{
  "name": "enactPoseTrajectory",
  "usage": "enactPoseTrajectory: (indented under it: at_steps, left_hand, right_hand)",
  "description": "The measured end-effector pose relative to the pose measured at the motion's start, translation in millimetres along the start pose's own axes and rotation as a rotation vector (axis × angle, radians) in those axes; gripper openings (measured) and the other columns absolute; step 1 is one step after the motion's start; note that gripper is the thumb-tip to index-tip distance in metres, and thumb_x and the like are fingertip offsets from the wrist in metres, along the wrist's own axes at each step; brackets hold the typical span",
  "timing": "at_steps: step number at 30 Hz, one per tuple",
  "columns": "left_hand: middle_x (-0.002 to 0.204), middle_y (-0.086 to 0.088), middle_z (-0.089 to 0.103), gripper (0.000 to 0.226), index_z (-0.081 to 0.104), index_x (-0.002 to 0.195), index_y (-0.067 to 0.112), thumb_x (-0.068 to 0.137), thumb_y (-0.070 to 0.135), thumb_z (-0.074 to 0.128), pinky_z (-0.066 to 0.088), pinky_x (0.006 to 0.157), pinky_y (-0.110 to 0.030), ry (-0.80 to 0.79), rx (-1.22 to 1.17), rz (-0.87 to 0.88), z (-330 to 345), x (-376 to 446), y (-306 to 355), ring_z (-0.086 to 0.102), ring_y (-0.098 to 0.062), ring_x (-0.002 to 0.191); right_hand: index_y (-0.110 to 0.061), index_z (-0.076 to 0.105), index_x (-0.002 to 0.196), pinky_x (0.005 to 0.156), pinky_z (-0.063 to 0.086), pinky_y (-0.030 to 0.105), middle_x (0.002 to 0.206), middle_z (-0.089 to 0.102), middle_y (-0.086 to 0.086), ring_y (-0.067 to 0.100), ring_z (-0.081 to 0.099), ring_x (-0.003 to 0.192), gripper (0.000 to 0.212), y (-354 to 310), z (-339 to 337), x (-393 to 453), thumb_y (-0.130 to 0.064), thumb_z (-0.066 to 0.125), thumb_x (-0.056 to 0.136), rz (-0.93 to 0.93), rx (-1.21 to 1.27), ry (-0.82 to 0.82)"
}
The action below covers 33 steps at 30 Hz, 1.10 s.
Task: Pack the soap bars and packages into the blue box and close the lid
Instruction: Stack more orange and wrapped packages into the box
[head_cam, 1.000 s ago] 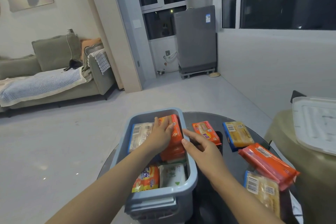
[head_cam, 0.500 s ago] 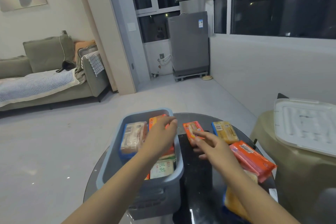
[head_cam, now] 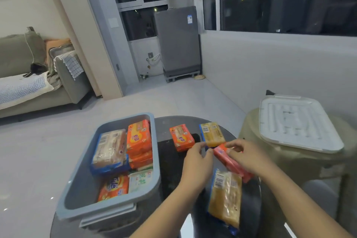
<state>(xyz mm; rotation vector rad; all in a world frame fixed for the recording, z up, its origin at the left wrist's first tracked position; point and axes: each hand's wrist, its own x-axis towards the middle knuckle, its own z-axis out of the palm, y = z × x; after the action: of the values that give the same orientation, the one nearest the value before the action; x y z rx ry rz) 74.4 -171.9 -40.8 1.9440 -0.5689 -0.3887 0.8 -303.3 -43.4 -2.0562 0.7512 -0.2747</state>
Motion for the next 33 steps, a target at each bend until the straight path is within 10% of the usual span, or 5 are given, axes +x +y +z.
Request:
enactPoseTrajectory:
  at_steps: [5,11,20,27,33]
  left_hand:
    - [0.127,-0.002,0.061,0.045,0.054,0.131,0.015,0.091,0.035,0.053,0.043,0.09,-0.024,-0.113,0.123,-0.194,25.1,-4.6,-36.2,0.057,-0.014,0.115]
    - [0.07,0.008,0.071,0.024,0.076,0.09,0.017,0.09,0.027,0.055,0.044,0.054,-0.011,-0.157,0.043,-0.158,32.9,-9.0,-49.8,0.059,0.005,0.059]
    - [0.104,0.019,0.067,0.041,0.046,0.113,0.056,0.093,0.022,0.056,0.052,0.078,-0.018,-0.289,-0.198,-0.128,13.1,-12.2,-44.0,0.065,-0.004,0.099]
    - [0.111,0.004,0.072,0.046,0.052,0.127,0.043,0.09,0.018,0.061,0.058,0.082,-0.043,-0.058,-0.622,-0.031,11.9,8.3,-26.8,0.07,-0.019,0.099]
    - [0.096,0.001,0.075,0.017,0.068,0.1,0.032,0.094,0.033,0.052,0.06,0.078,-0.039,-0.066,-0.422,-0.025,28.3,47.5,-1.4,0.073,-0.016,0.088]
  right_hand:
    - [-0.028,0.061,0.072,0.045,0.049,0.017,0.069,0.067,-0.003,0.011,0.068,0.054,0.011,20.3,-11.6,-5.1,-0.033,0.068,0.078,0.078,-0.336,-0.205]
    - [-0.018,0.056,0.109,0.041,0.049,0.018,0.065,0.064,-0.001,0.006,0.062,0.039,0.029,27.8,0.6,-9.1,-0.023,0.067,0.083,0.121,-0.282,-0.349]
    - [-0.027,0.057,0.105,0.05,0.054,0.019,0.099,0.063,0.005,0.013,0.068,0.061,0.032,18.9,7.0,-6.6,-0.015,0.069,0.079,0.049,-0.072,-0.177]
    - [-0.025,0.051,0.123,0.051,0.047,0.017,0.097,0.065,-0.005,0.007,0.066,0.076,0.046,5.5,2.0,1.5,-0.043,0.063,0.083,0.069,0.334,-0.113]
    - [-0.012,0.069,0.098,0.068,0.054,0.031,0.085,0.075,0.005,0.019,0.07,0.076,0.034,13.1,-9.4,19.3,-0.042,0.06,0.086,0.144,0.536,-0.025]
